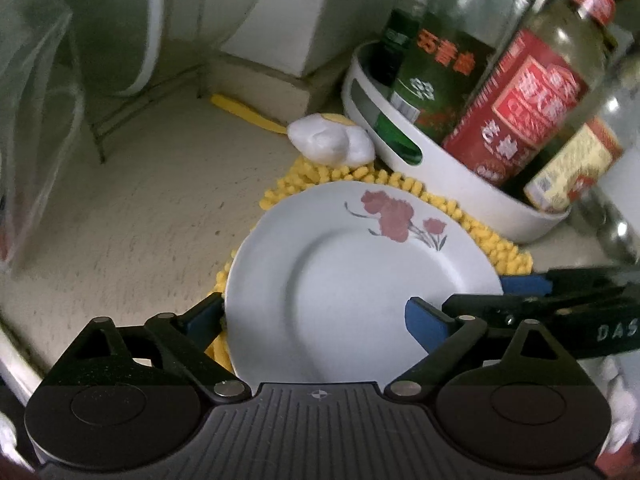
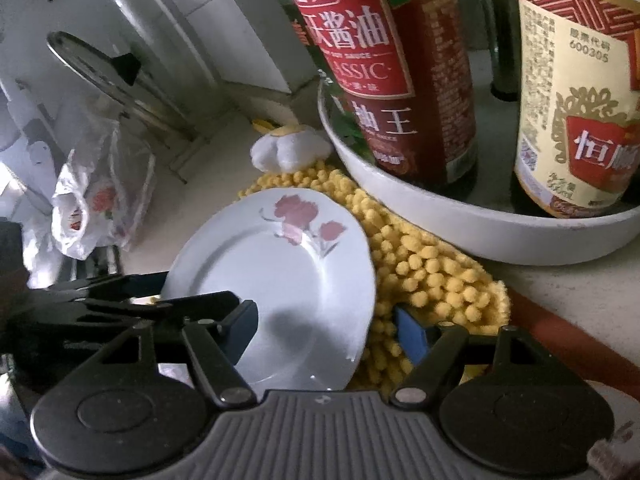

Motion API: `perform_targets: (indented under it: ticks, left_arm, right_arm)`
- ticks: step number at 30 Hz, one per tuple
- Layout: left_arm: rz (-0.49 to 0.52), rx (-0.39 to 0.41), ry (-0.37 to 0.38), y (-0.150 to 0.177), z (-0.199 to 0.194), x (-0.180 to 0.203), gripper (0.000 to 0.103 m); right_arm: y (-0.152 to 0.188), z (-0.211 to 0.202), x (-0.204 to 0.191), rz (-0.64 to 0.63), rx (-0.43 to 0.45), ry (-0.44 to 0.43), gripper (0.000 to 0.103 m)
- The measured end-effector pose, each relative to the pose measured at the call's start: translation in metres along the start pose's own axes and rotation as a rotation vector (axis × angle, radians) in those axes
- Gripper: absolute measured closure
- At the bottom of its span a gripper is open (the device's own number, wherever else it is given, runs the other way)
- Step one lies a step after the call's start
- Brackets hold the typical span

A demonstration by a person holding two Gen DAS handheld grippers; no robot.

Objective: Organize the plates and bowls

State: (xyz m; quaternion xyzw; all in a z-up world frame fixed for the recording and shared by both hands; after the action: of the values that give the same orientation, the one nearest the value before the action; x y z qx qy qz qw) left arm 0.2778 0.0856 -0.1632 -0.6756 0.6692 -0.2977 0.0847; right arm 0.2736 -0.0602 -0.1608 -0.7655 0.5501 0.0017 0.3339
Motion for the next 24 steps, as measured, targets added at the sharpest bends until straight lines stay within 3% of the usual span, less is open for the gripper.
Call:
perform_targets:
  ticks: [10,13,24]
  left_arm:
    - [0.044,-0.013,-0.037,0.004,0.003,0.005,0.003]
    - [0.017,-0.022,-0.03,0.002,0.0,0.004,0.004]
    - [-0.051,-0.024,-0.028,0.004,-0.014,-0.005,0.008]
  right_arm:
    - [0.002,-0.001,0.003,0.012,-0.009,-0.025,0.036]
    - [-0.001,-0.002,-0.002,-0.002,-0.003,-0.02,0.045]
    - [-0.006,-0.004,-0.012,0.008,-0.004,-0.014,0.047]
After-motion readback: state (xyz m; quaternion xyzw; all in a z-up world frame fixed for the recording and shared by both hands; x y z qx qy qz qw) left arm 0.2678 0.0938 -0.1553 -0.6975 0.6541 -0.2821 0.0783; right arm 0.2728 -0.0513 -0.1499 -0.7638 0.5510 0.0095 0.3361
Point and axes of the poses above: each gripper's, at about its wrist camera, not at the fingertips, and z roughly the way its jaws point, x to its right, y to its underside, the point moved 8 cm from there along z, roughly the way its jaws point, and after that the axes turned 8 degrees about -z, right-handed, at the moved point
